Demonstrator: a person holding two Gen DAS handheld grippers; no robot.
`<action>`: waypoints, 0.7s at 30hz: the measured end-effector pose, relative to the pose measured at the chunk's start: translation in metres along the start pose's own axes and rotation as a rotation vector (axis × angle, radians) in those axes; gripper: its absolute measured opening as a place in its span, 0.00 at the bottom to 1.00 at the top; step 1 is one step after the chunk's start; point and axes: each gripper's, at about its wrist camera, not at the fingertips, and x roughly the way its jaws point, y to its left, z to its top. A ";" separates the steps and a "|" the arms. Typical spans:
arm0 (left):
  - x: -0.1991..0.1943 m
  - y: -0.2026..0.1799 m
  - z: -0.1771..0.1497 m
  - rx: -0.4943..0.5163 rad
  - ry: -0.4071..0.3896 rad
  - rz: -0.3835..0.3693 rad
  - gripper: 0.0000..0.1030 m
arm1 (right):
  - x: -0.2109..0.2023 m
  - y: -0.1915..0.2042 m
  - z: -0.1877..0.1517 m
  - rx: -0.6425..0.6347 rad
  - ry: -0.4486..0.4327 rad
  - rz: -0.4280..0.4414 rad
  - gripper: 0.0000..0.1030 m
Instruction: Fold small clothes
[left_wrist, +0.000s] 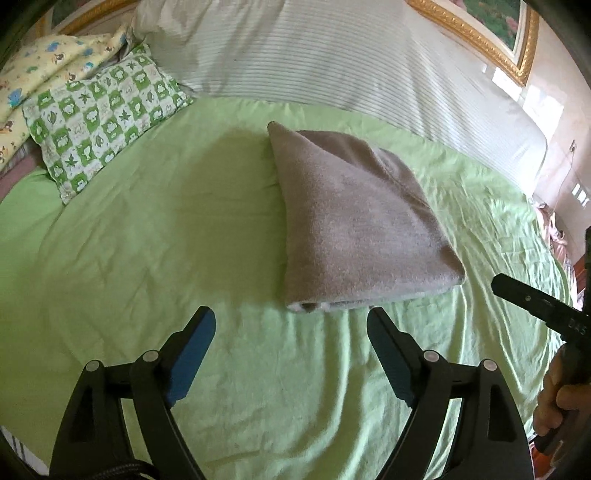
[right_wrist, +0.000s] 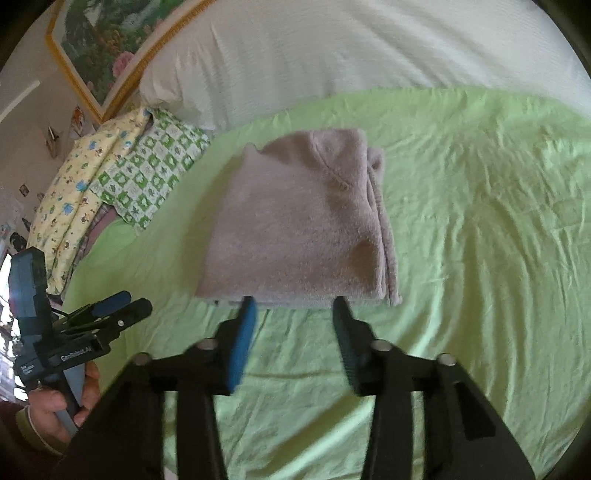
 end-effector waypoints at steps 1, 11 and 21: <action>-0.001 -0.001 -0.001 0.004 0.001 0.002 0.82 | -0.002 0.003 -0.002 -0.008 -0.005 -0.007 0.48; 0.005 -0.010 -0.008 0.021 -0.021 0.058 0.82 | 0.003 0.005 -0.009 -0.031 -0.004 -0.031 0.63; 0.015 -0.023 -0.010 0.042 -0.029 0.136 0.83 | 0.000 0.012 -0.018 -0.097 -0.041 -0.051 0.80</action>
